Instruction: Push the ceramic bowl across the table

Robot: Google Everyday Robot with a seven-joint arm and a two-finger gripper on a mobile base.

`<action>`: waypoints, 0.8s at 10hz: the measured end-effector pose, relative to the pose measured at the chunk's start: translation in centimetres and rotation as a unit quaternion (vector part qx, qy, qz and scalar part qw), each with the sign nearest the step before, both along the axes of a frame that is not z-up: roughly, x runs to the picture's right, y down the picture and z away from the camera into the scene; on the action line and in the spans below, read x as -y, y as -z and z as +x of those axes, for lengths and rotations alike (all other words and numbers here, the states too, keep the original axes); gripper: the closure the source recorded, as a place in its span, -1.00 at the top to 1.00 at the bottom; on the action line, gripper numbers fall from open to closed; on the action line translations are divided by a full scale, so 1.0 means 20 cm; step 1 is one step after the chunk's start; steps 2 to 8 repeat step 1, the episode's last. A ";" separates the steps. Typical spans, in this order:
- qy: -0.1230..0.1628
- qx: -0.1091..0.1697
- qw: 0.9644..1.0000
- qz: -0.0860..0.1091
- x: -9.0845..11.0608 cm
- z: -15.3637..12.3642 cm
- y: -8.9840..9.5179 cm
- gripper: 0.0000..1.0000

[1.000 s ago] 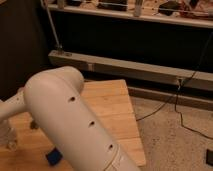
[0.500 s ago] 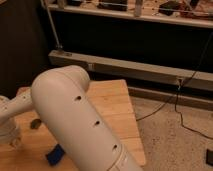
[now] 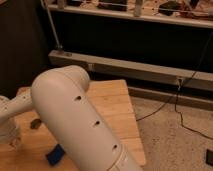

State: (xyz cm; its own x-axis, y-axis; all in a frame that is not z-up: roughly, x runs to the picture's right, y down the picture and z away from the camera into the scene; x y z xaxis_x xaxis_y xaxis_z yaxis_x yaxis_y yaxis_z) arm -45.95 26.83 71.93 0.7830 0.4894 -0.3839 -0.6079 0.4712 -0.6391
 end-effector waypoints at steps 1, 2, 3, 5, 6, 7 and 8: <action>0.000 0.000 1.000 0.000 0.00 0.00 0.00 -0.95; 0.000 0.000 1.000 0.000 0.00 0.00 0.00 -0.95; 0.000 0.000 1.000 0.000 0.00 0.00 0.00 -0.95; 0.000 0.000 1.000 0.000 0.00 0.00 0.00 -0.95; 0.000 0.000 1.000 0.000 0.00 0.00 0.00 -0.95; 0.000 0.000 1.000 0.000 0.00 0.00 0.00 -0.95; 0.000 0.000 1.000 0.000 0.00 0.00 0.00 -0.95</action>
